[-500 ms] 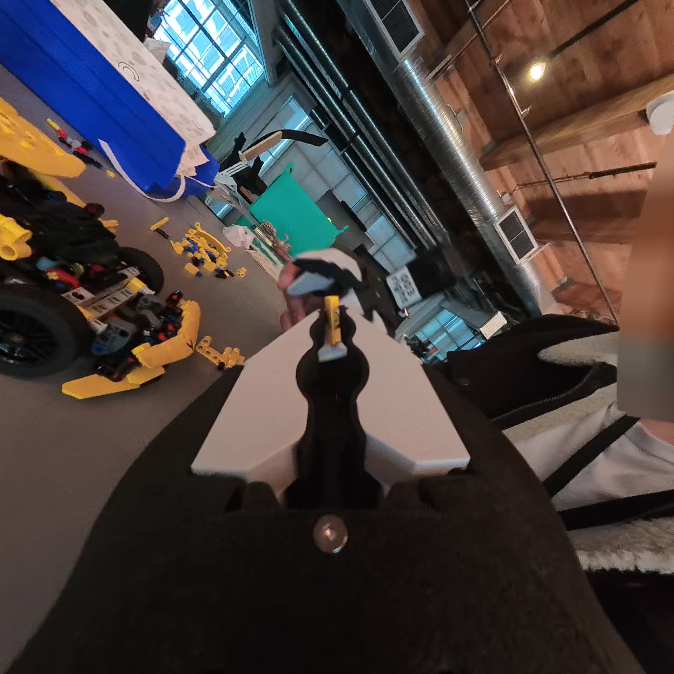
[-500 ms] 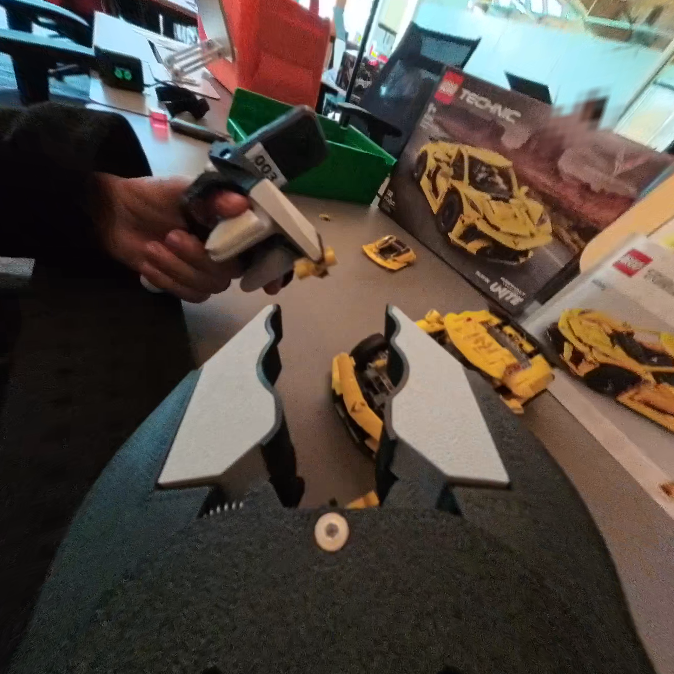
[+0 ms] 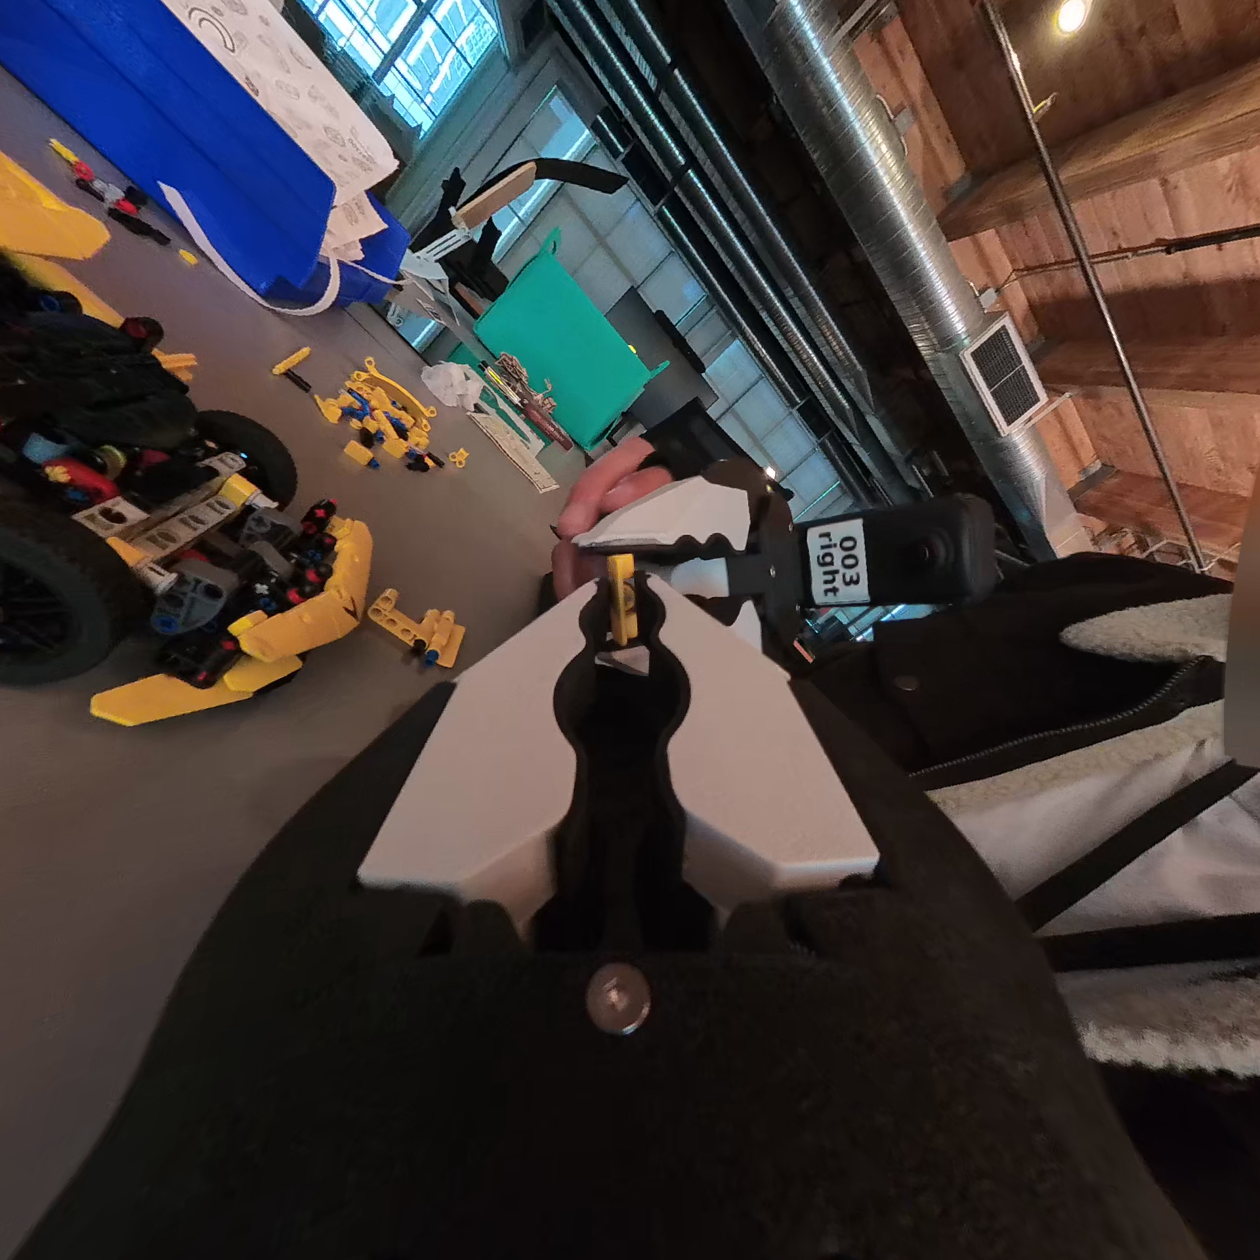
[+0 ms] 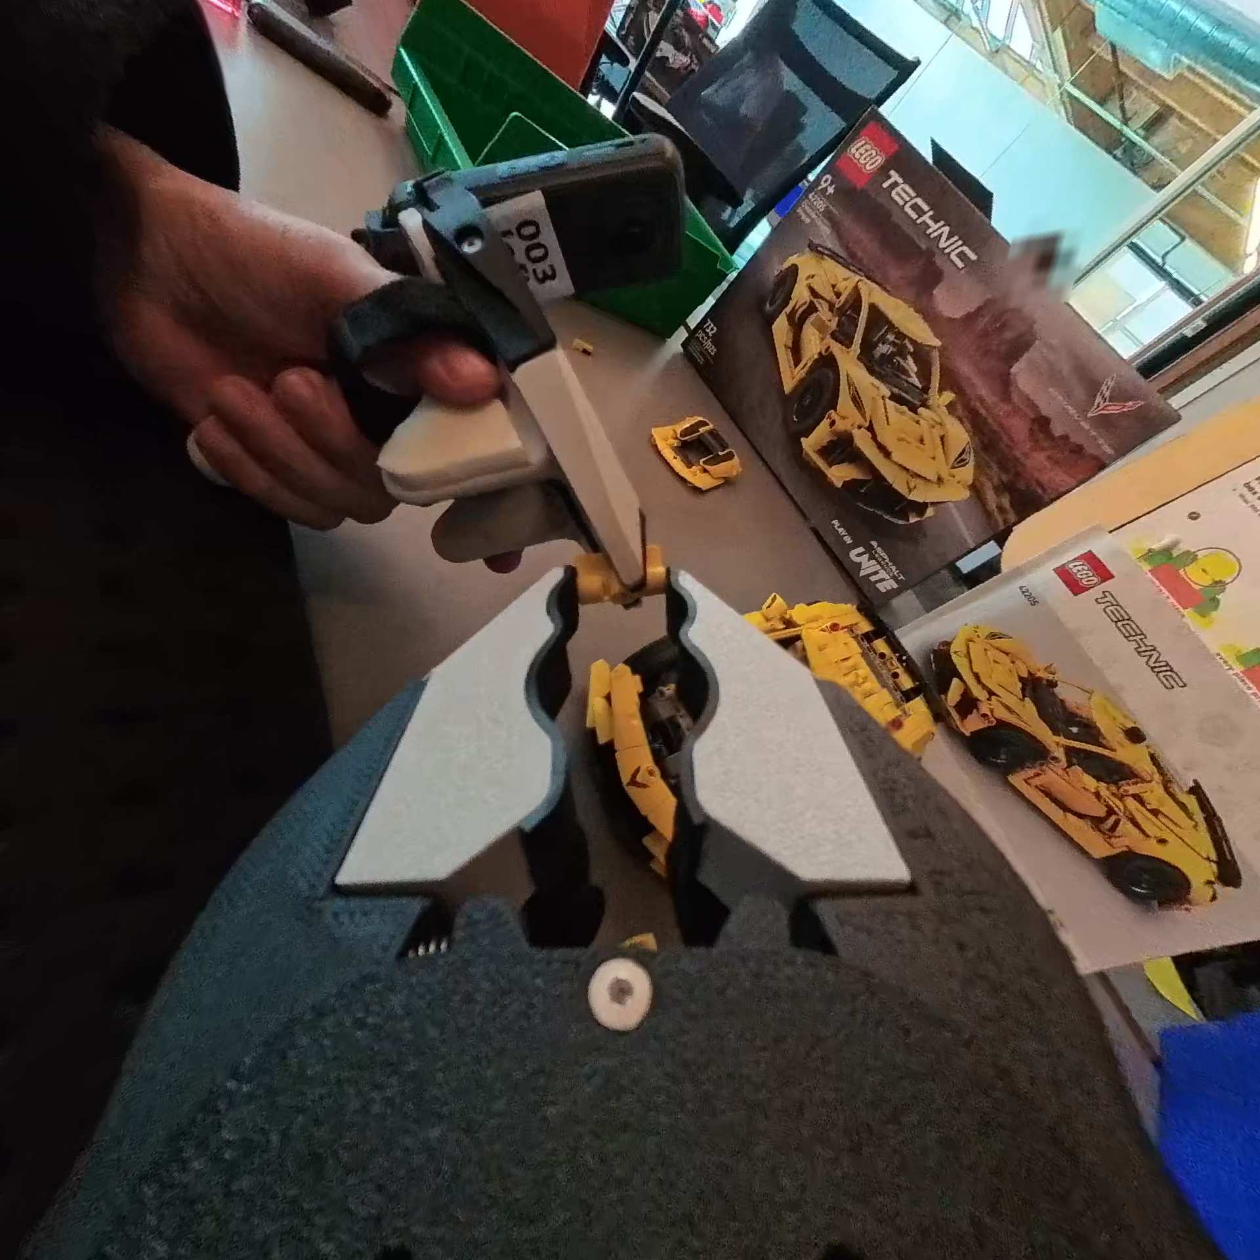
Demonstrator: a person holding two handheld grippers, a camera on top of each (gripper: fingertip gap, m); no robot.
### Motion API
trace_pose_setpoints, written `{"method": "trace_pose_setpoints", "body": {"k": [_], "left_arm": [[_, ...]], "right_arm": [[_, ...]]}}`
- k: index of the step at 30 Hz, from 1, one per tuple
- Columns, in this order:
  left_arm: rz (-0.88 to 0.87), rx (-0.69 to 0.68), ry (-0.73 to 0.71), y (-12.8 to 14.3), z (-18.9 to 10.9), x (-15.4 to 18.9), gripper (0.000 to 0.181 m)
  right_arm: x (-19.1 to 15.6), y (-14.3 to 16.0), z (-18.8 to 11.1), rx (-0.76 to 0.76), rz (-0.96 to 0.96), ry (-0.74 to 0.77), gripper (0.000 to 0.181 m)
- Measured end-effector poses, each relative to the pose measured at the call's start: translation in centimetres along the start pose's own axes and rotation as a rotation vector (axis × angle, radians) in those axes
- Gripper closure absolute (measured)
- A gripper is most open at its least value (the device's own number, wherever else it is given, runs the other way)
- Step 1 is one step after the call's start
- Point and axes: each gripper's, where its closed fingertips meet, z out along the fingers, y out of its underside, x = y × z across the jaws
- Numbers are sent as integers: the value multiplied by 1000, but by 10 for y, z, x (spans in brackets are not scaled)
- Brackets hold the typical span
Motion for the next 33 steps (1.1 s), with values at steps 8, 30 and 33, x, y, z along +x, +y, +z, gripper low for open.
{"method": "trace_pose_setpoints", "body": {"k": [8,30,33], "left_arm": [[-16,50,-59,-8,-7,-11,174],[15,2,-70,0,-2,-10,174],[8,-9,-65,1,-1,-11,174]], "right_arm": [[11,16,-6,-29,25,28,157],[117,177,-121,-401,550,66,132],[40,127,-96,-287,547,-299,134]]}}
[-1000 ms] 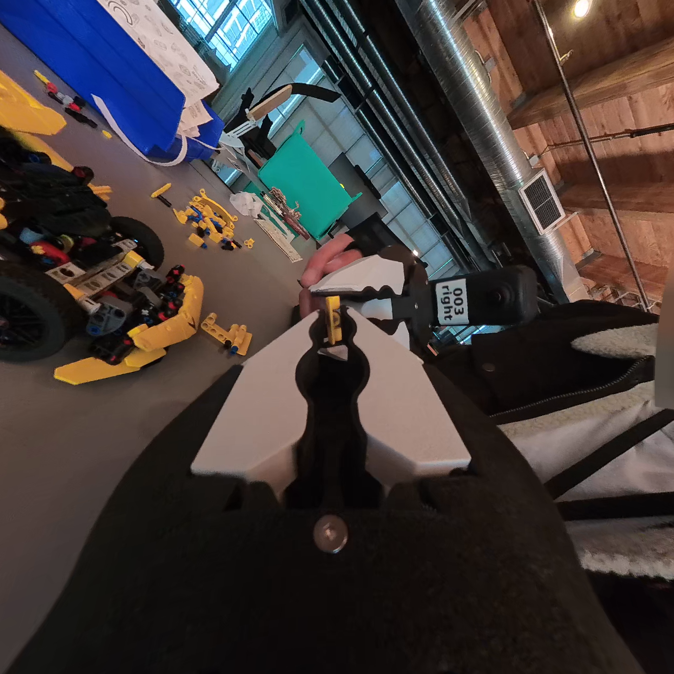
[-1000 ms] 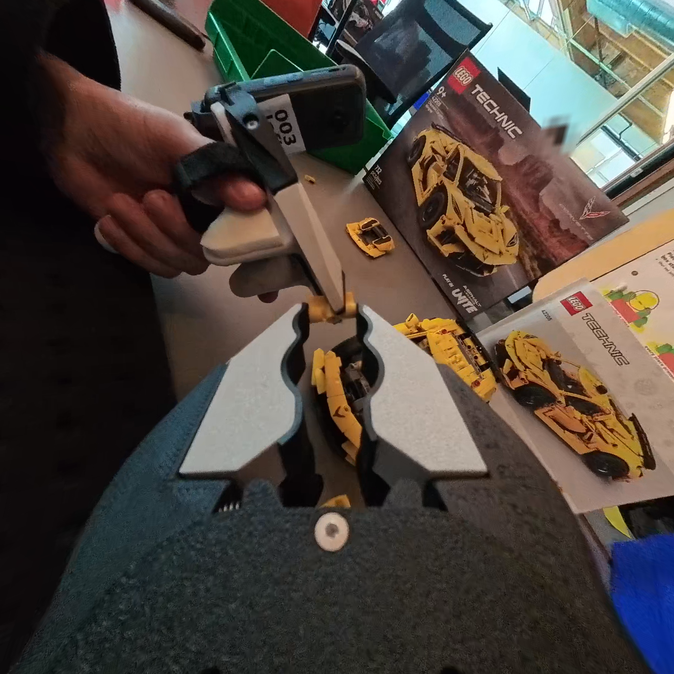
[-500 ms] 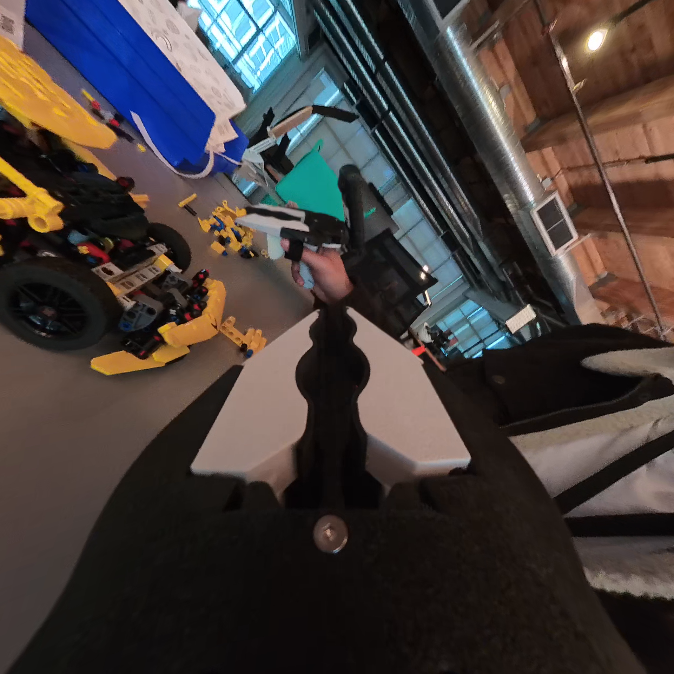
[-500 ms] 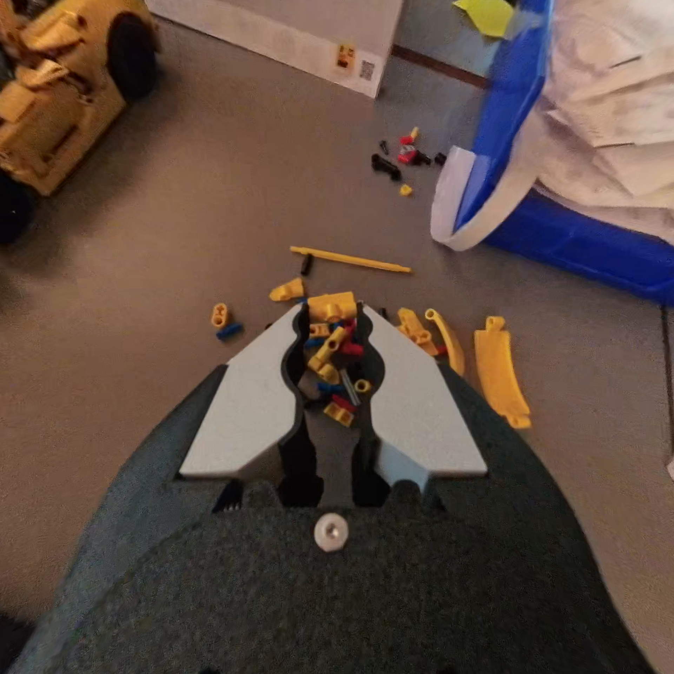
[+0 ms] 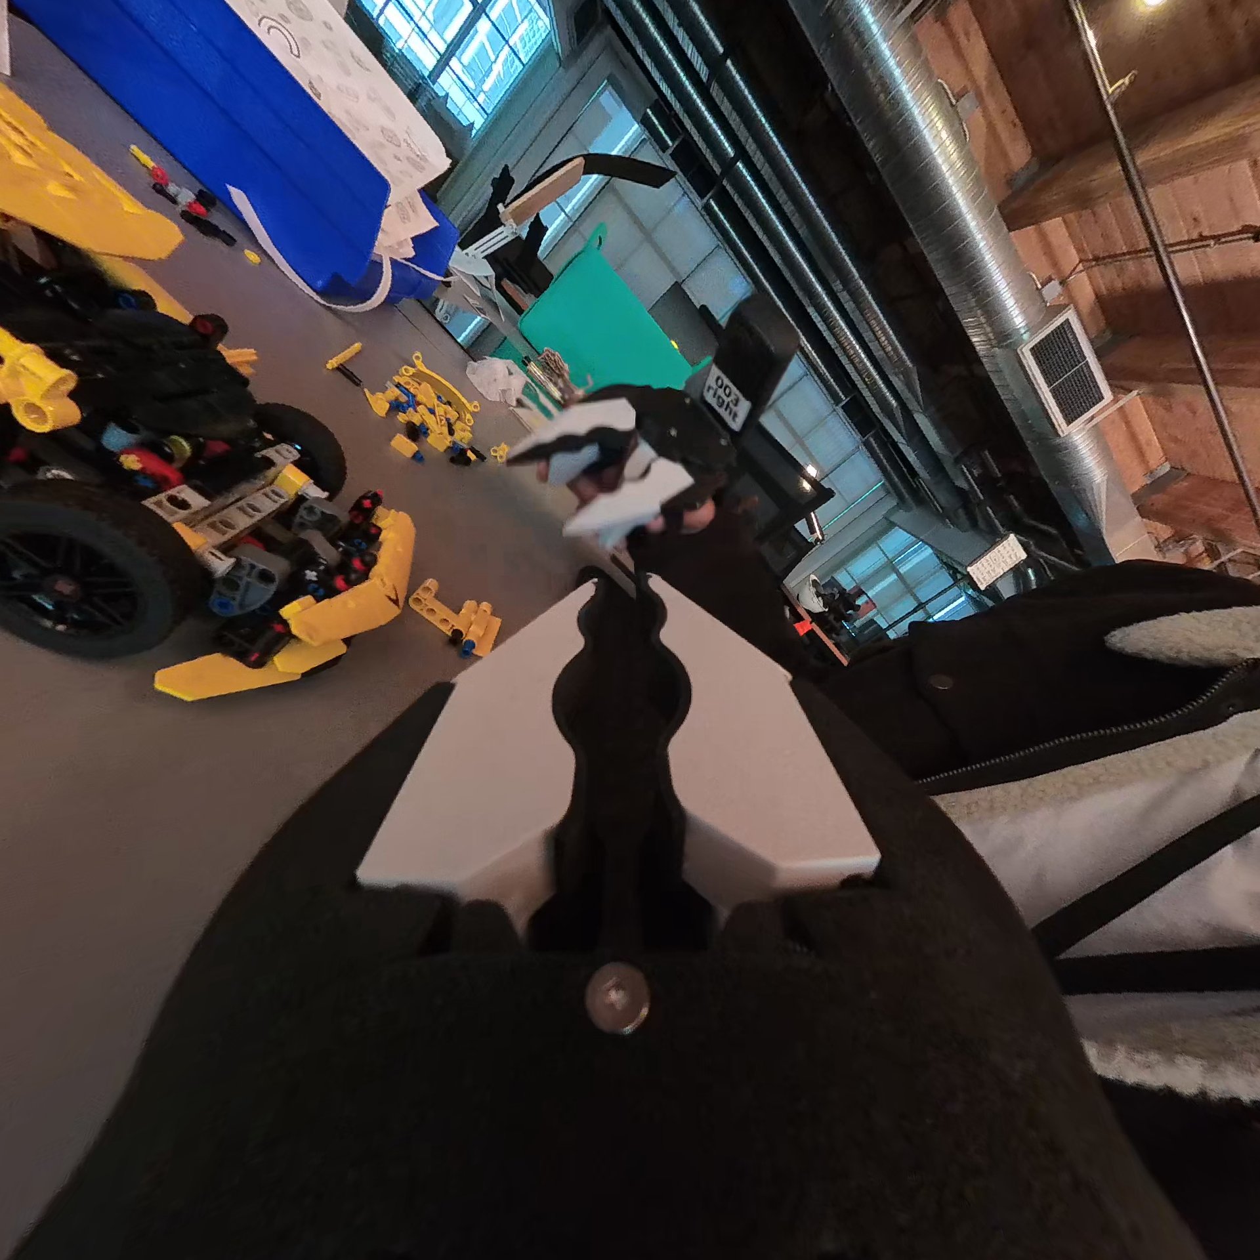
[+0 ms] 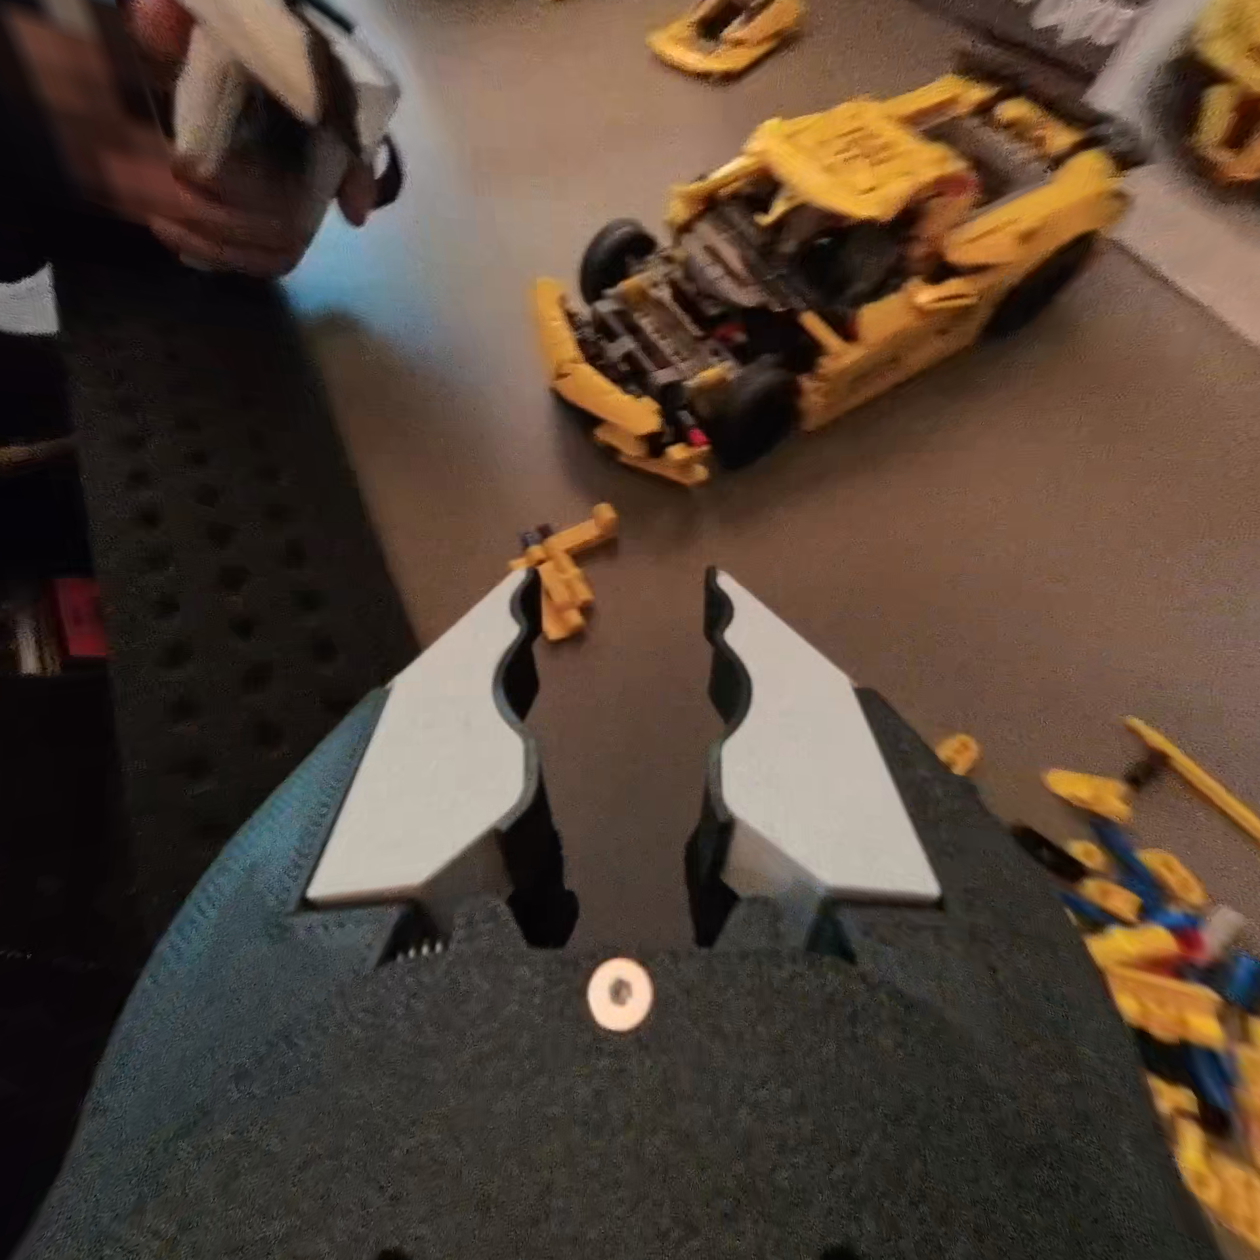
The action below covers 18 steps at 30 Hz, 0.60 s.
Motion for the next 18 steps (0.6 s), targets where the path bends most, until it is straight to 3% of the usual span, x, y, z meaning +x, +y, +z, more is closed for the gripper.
{"method": "trace_pose_setpoints", "body": {"k": [6,11,15,18], "left_arm": [[-1,-16,5,3,2,1,174],[-21,-52,7,8,6,-1,173],[-52,-73,-71,11,7,-15,156],[-48,-85,-67,12,8,-14,154]], "right_arm": [[-32,33,46,-221,-51,-163,136],[-25,31,57,-219,-197,-43,158],[-36,-12,56,-66,-366,61,158],[-61,-46,56,11,-568,149,158]]}}
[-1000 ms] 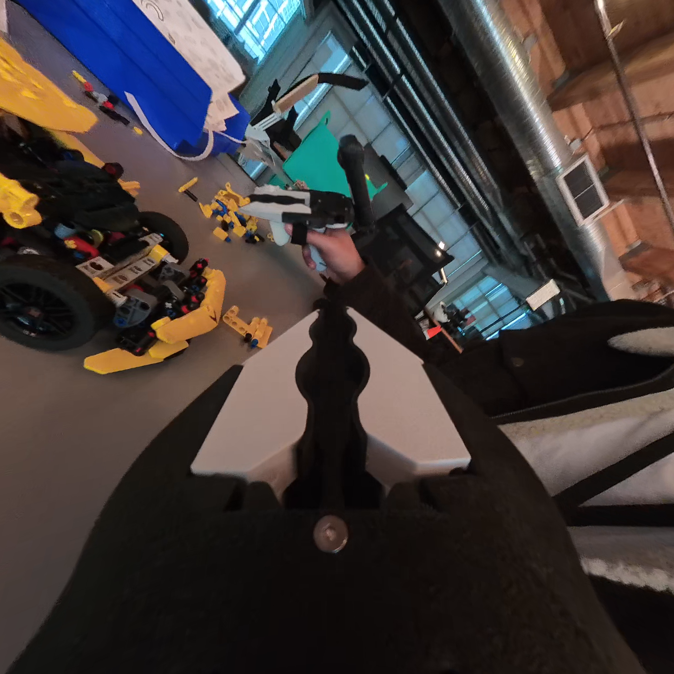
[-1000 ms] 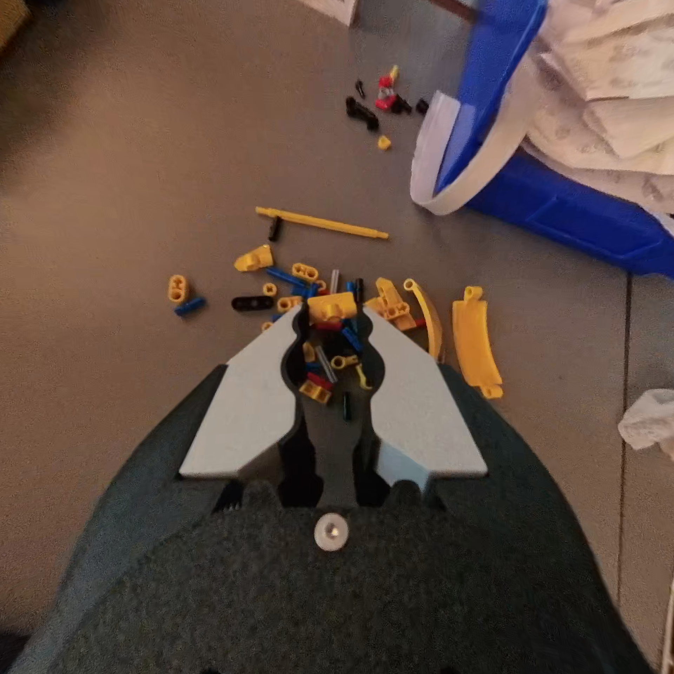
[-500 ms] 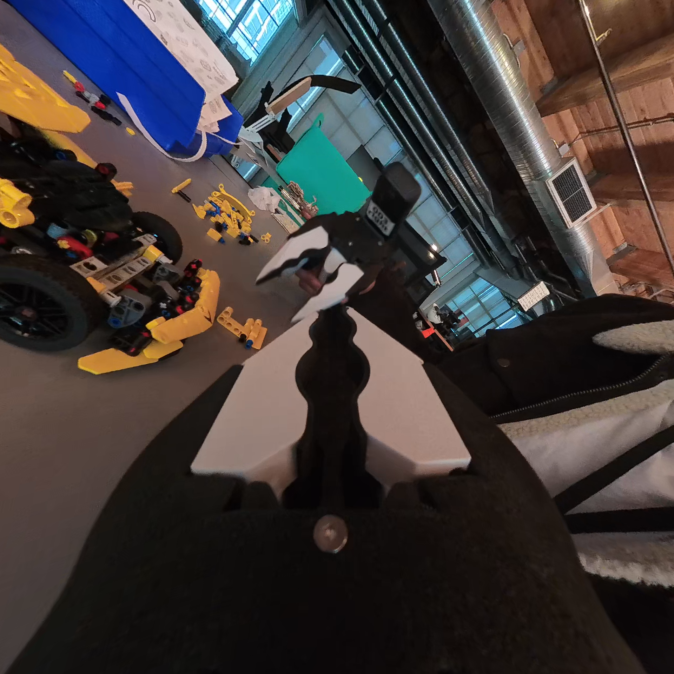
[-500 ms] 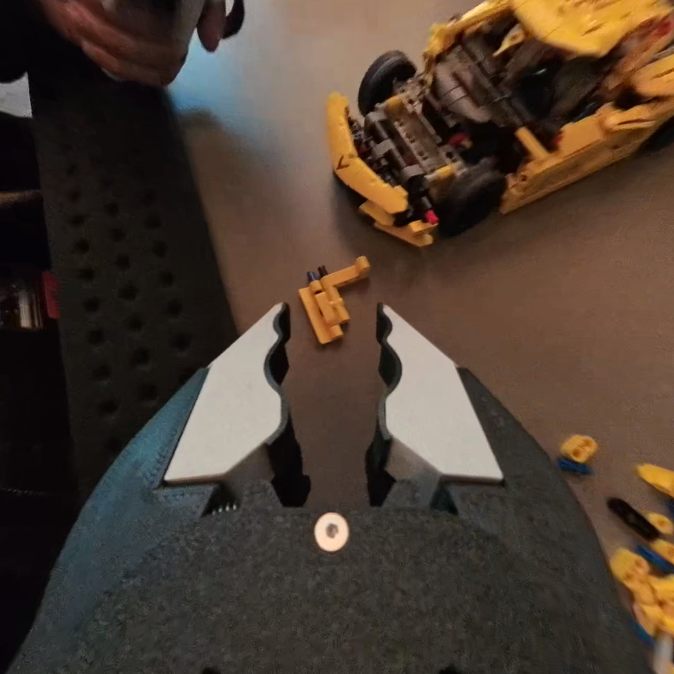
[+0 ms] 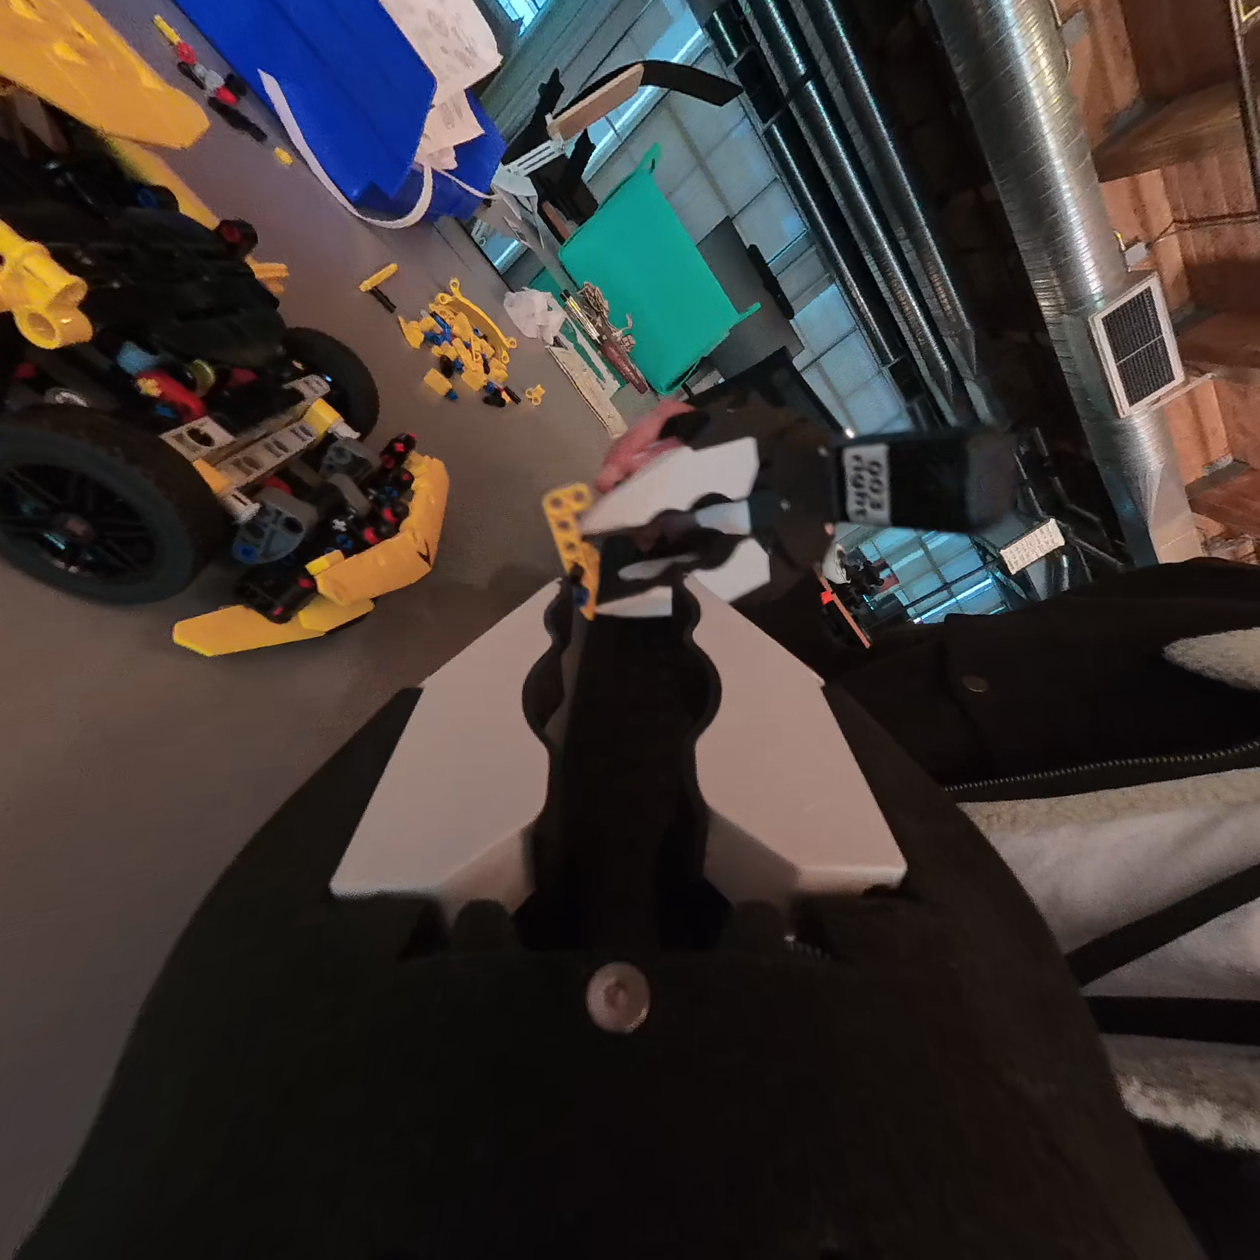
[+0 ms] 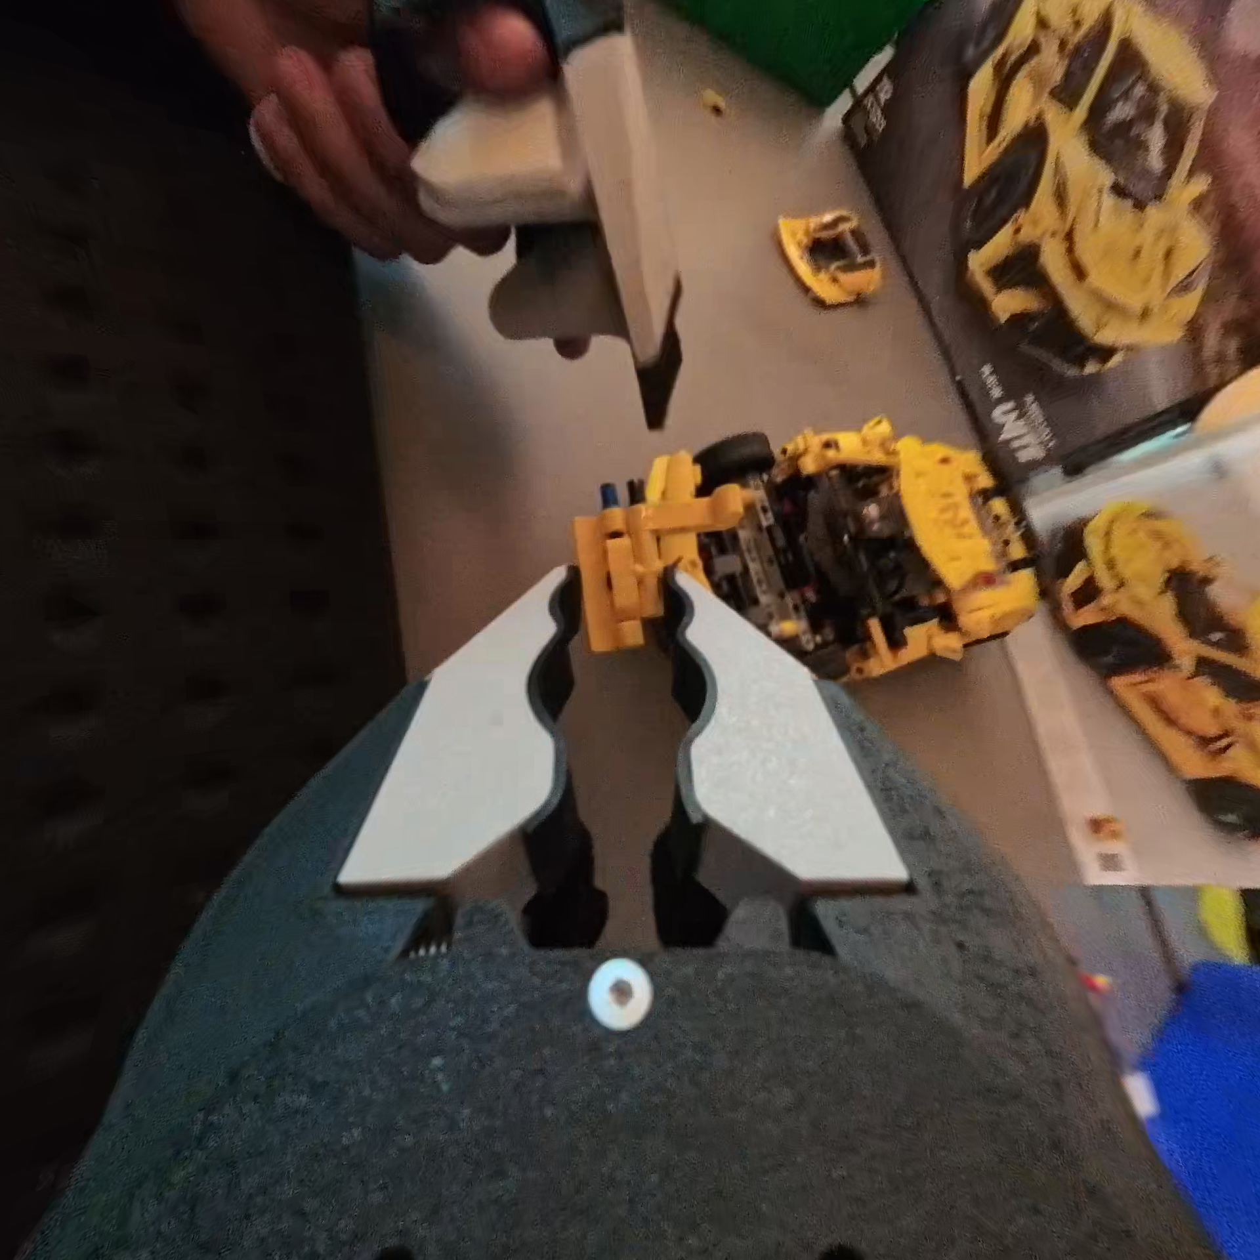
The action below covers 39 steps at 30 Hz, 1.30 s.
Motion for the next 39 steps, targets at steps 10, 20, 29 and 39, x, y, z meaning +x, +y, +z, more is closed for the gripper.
{"method": "trace_pose_setpoints", "body": {"k": [10,20,29,39], "left_arm": [[85,-46,-2,7,3,8,170],[160,-57,-6,9,3,14,175],[372,36,34,-4,-9,37,175],[472,37,46,-2,-9,51,175]], "right_arm": [[-4,-34,4,-25,-211,142,158],[-3,-35,0,28,-116,111,158],[2,-71,-16,523,885,-504,136],[-1,-76,-13,567,927,-543,175]]}}
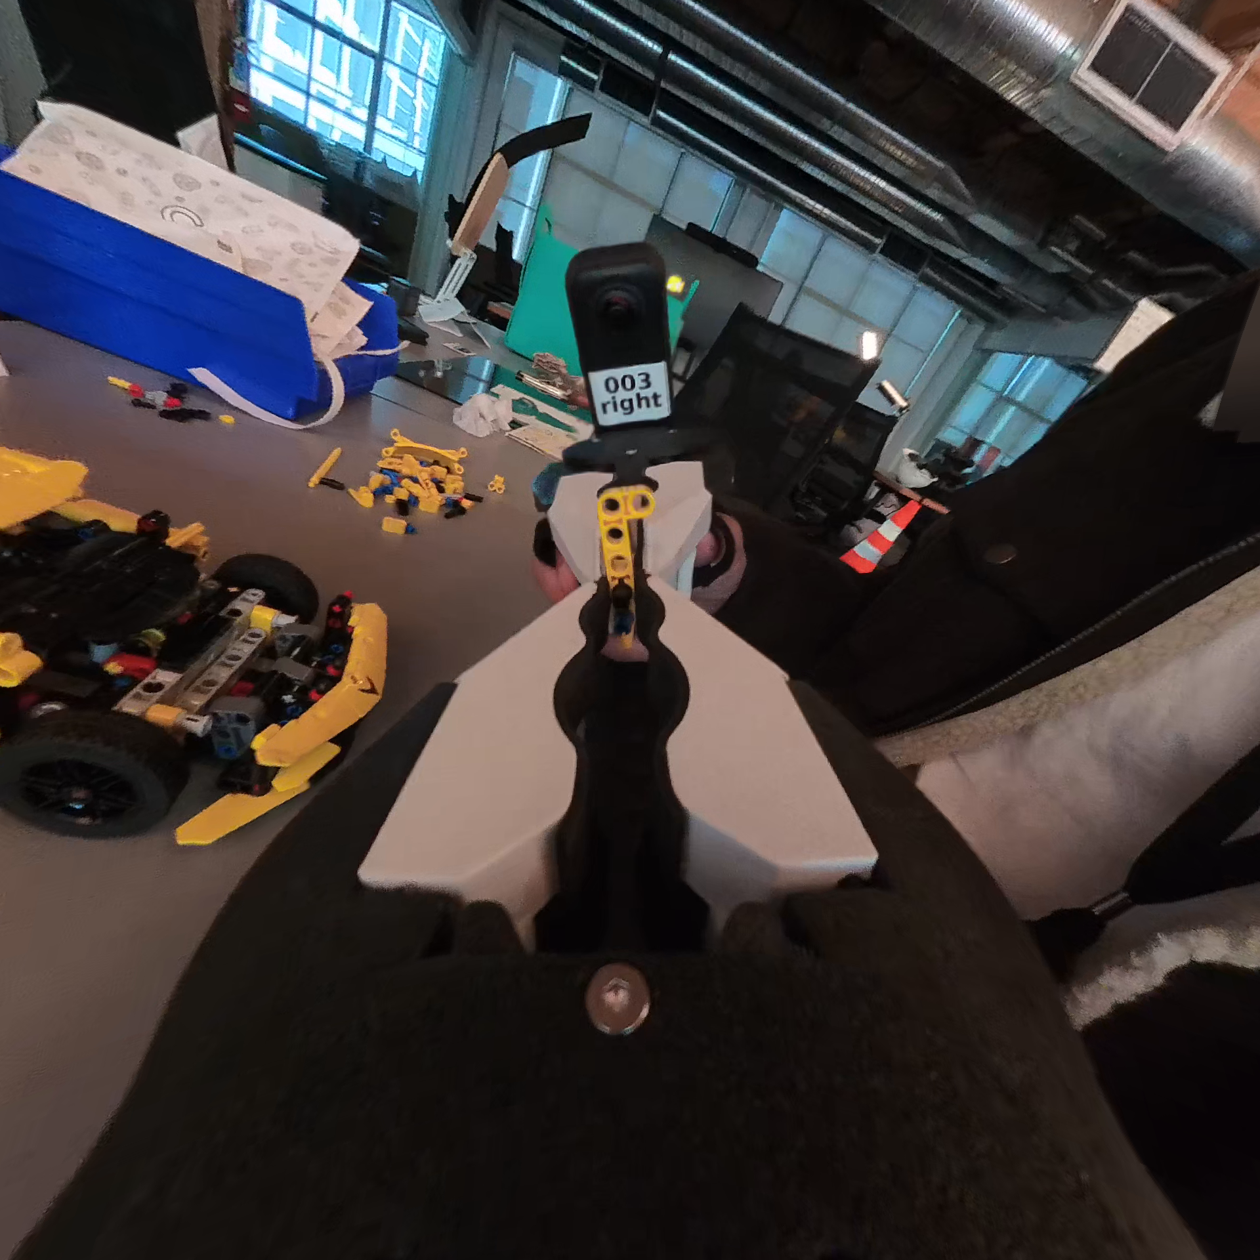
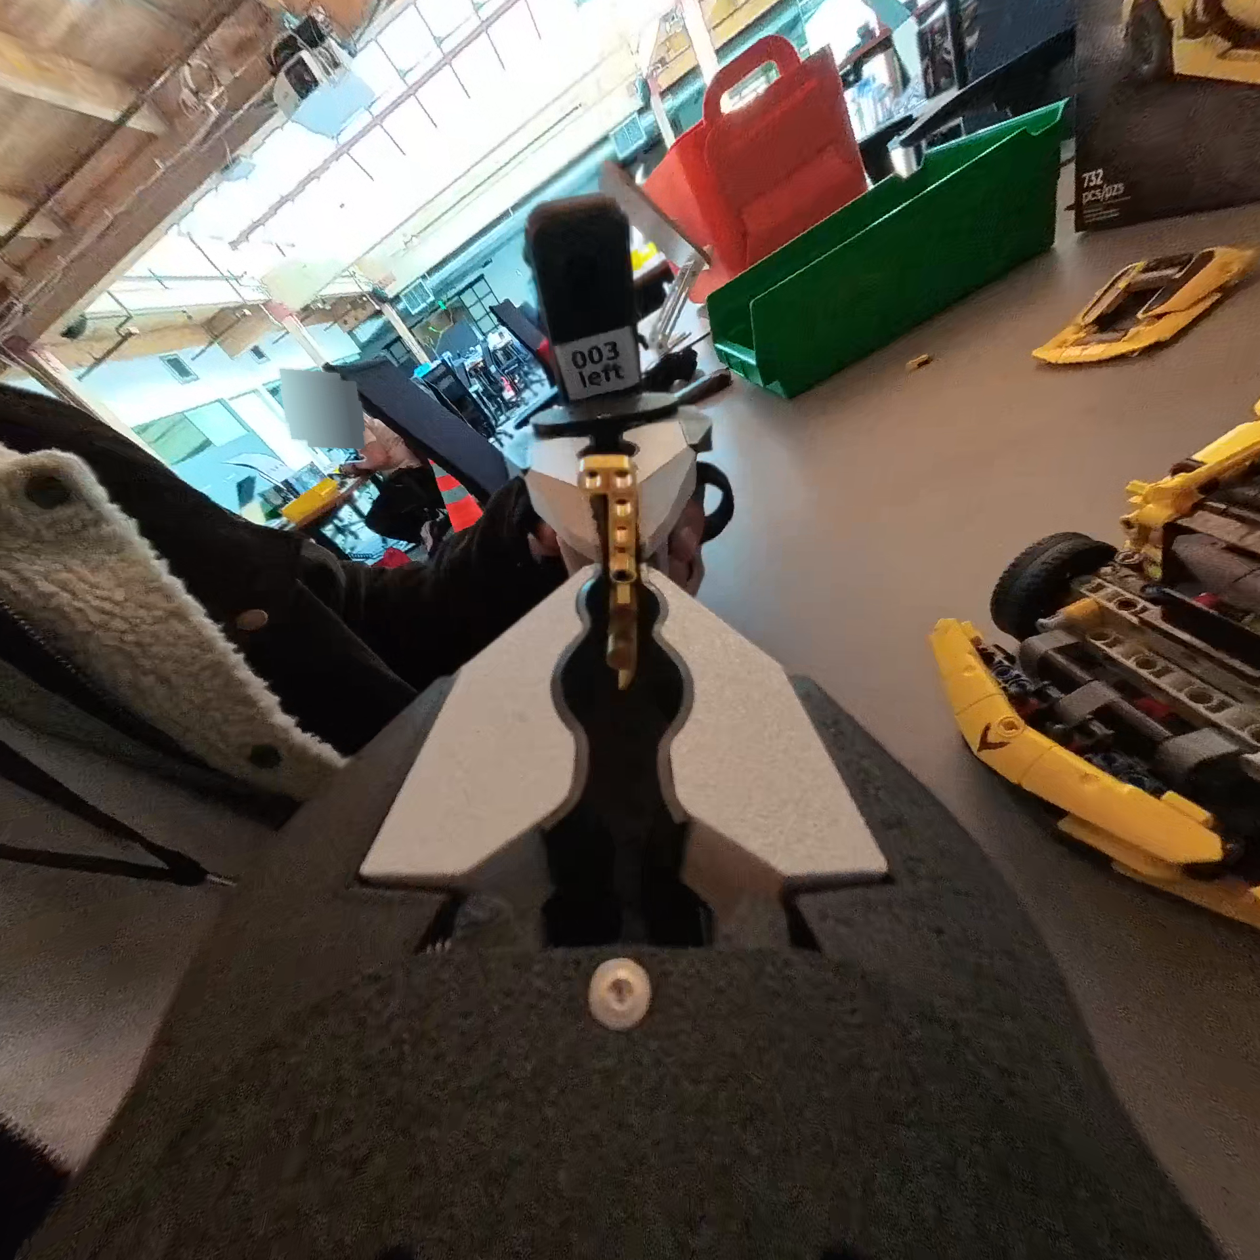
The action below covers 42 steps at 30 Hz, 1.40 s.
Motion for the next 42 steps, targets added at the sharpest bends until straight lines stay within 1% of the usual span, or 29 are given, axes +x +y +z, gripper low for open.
{"method": "trace_pose_setpoints", "body": {"k": [1,2,3,4,5,6,8,9,10,12,13,15,16,17,19,22,23,25,27,30,32,33,35,36,37,38,40,41,42], "left_arm": [[-4,15,-16,-2,-4,-3,175],[-29,87,-38,-14,-16,-10,175],[-81,197,-63,-30,-38,-21,175],[-134,304,-85,-46,-64,-33,175],[-156,368,-108,-55,-82,-41,176],[-149,357,-127,-54,-85,-45,175],[-125,190,-128,-31,-59,-43,175],[-111,73,-138,-12,-42,-42,175],[-88,-72,-193,12,-28,-49,175],[69,-348,-366,54,-16,-68,175],[154,-440,-376,68,-11,-66,175],[260,-595,-381,93,-3,-66,175],[300,-655,-412,100,-4,-70,175],[330,-670,-422,102,-3,-71,175],[334,-638,-396,98,-1,-67,175],[272,-592,-407,92,-4,-70,175],[249,-561,-395,87,-4,-69,175],[160,-431,-349,68,-3,-62,175],[22,-273,-287,45,-7,-59,175],[-181,-66,-155,15,-15,-49,175],[-264,14,-70,5,-16,-41,175],[-281,25,-49,4,-16,-39,175],[-295,38,-12,1,-15,-34,175],[-299,42,0,1,-15,-32,175],[-300,39,6,1,-14,-31,175],[-297,32,10,2,-13,-30,175],[-289,30,22,2,-12,-27,175],[-287,28,25,2,-11,-26,175],[-287,26,27,3,-11,-25,175]], "right_arm": [[2,0,-2,-4,0,7,175],[3,-7,-13,38,15,-2,175],[10,-18,-32,101,47,6,175],[19,-23,-51,122,43,42,175],[25,-23,-65,112,25,73,175],[24,-25,-73,121,23,64,175],[25,-31,-77,170,52,39,175],[29,-29,-74,169,72,48,175],[34,-25,-70,146,84,62,175],[38,-16,-64,96,59,103,175],[41,-13,-61,80,47,124,175],[44,-6,-57,43,42,143,175],[43,-4,-54,34,47,131,175],[43,-3,-53,27,50,126,175],[46,0,-52,13,50,142,175],[49,6,-49,-22,54,156,175],[53,10,-47,-49,51,183,175],[64,23,-43,-131,41,262,175],[68,37,-36,-230,0,308,175],[76,61,-27,-407,-91,389,174],[81,72,-25,-484,-102,409,174],[82,76,-24,-509,-81,403,174],[78,80,-22,-529,-24,344,164],[73,77,-19,-505,-5,296,160],[66,67,-17,-443,3,259,158],[59,49,-14,-336,4,223,158],[32,8,-11,-81,25,96,156],[23,-4,-11,-11,40,55,155],[16,-7,-9,6,45,25,157]]}}
